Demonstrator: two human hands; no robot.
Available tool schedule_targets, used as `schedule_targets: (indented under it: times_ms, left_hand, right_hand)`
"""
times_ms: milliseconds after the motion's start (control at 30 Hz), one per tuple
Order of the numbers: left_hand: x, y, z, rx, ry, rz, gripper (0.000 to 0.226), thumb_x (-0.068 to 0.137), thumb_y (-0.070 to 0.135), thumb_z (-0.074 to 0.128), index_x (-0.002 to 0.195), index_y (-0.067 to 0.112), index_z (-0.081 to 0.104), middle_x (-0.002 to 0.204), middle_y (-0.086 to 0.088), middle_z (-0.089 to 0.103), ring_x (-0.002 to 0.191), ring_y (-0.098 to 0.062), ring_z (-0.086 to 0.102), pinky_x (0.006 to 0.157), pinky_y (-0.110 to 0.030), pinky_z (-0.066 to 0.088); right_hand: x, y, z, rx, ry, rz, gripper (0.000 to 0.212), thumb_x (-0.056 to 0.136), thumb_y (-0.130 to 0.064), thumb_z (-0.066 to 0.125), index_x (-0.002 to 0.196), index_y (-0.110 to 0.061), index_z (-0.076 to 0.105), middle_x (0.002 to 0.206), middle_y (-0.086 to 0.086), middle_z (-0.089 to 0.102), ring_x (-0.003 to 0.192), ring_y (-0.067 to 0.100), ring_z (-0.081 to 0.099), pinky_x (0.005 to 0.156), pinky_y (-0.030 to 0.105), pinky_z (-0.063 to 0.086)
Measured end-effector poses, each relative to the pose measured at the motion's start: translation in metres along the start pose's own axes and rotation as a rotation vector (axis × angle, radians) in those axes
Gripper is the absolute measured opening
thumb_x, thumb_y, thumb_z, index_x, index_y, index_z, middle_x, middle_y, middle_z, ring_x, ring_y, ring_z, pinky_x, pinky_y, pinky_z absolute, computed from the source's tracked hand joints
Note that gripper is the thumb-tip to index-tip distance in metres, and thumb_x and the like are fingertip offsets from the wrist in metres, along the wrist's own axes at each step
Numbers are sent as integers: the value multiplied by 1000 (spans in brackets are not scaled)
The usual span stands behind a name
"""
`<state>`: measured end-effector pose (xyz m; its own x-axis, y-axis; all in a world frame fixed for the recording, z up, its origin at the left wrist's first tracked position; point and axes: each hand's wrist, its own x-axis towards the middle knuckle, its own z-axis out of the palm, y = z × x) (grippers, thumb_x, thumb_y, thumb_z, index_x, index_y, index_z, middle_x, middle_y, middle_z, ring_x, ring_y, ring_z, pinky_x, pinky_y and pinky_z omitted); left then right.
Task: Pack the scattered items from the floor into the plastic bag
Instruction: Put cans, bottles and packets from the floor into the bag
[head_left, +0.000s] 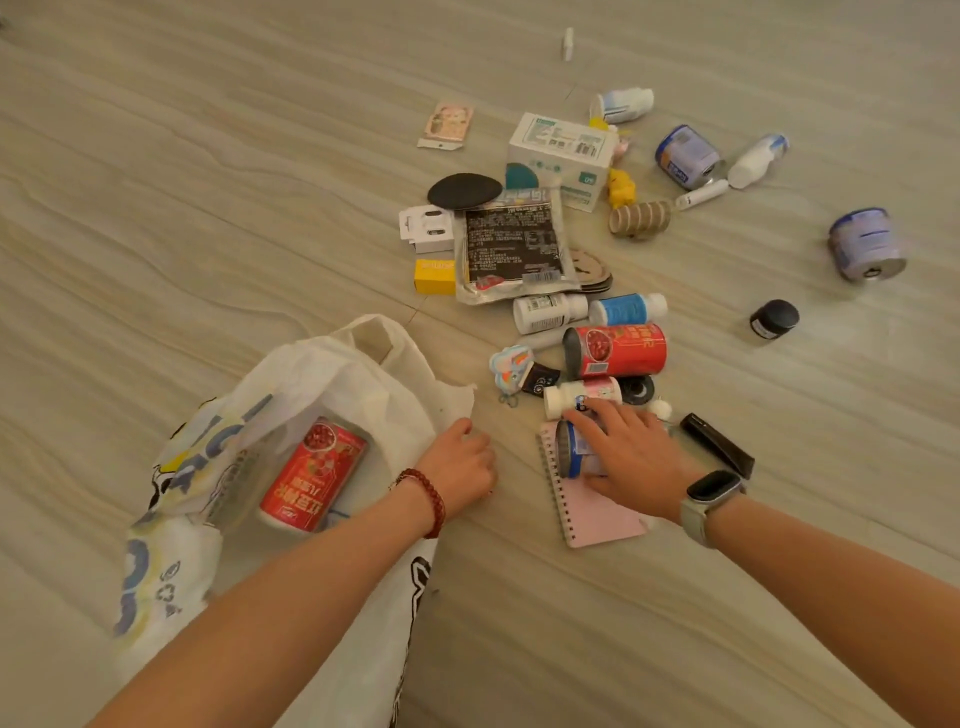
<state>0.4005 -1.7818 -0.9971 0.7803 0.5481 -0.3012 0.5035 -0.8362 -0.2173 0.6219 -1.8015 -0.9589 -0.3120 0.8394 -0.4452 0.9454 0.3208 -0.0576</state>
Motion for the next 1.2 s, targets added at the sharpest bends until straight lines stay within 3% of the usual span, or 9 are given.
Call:
schedule_targets:
  times_ms: [133, 300, 400, 533, 667, 767, 933, 1100, 1200]
  left_hand:
    - [-4, 1, -18, -412, 232, -108, 8, 74, 22, 61, 79, 20, 66, 72, 2, 67, 73, -18, 65, 84, -34, 44]
    - [-43, -26, -80, -989, 421, -507, 35, 88, 29, 55, 117, 10, 55, 101, -3, 58, 85, -17, 57, 73, -24, 49]
    - [-92, -53, -80, -945, 483, -734, 32, 86, 29, 57, 112, 11, 59, 97, -2, 60, 79, -13, 55, 68, -18, 41]
    - [-167, -52, -46, -755, 258, -924, 41, 86, 35, 55, 122, 15, 52, 109, -11, 64, 90, -30, 62, 73, -37, 50]
    - [-205, -22, -9, -671, -27, -900, 46, 90, 36, 48, 131, 19, 38, 125, -8, 55, 93, -31, 63, 69, -37, 50]
    - [-211, -16, 14, -665, -108, -894, 41, 91, 37, 46, 127, 18, 39, 130, -5, 51, 100, -28, 60, 72, -35, 48]
    - [-210, -23, 31, -751, 20, -969, 45, 88, 31, 53, 128, 16, 41, 125, -9, 54, 107, -29, 56, 80, -38, 48]
    - [-208, -21, 22, -748, 242, -902, 32, 88, 28, 50, 116, 12, 54, 113, -9, 59, 91, -28, 62, 64, -36, 53]
    - [-190, -26, 0, -754, 437, -801, 33, 84, 33, 39, 101, 12, 60, 99, -6, 64, 80, -23, 63, 60, -31, 53]
  right_hand:
    - [0, -2, -7, 123, 40, 43, 72, 84, -44, 53, 142, -18, 18, 138, 8, 37, 122, 27, 40, 99, 39, 38]
    - [3, -27, -52, 754, 274, 135, 52, 71, -50, 61, 113, -22, 48, 106, 1, 60, 92, 16, 60, 80, 37, 53]
    - [6, -69, -85, 1087, 168, 62, 51, 76, -40, 68, 118, -23, 45, 101, -8, 61, 84, 3, 61, 72, 18, 51]
    - [16, -146, -91, 1175, 10, 18, 75, 78, -36, 67, 137, -17, 25, 109, -5, 53, 97, 10, 54, 81, 22, 45]
    - [30, -203, -53, 973, -155, 97, 52, 77, -48, 64, 104, -14, 36, 94, 0, 54, 79, 16, 54, 52, 20, 38]
    - [34, -217, -28, 811, -157, 174, 50, 75, -48, 66, 96, -9, 42, 90, 5, 52, 79, 21, 55, 57, 27, 41]
    - [44, -218, -20, 887, -39, 302, 39, 78, -39, 66, 62, -17, 39, 74, 4, 53, 62, 17, 52, 50, 26, 39]
    - [39, -206, -22, 866, -5, 198, 38, 87, -24, 54, 120, -5, 49, 112, 17, 62, 105, 33, 57, 82, 33, 44]
    - [22, -182, -25, 875, 139, 111, 30, 91, -16, 49, 119, -8, 55, 108, 13, 67, 95, 24, 61, 82, 28, 45]
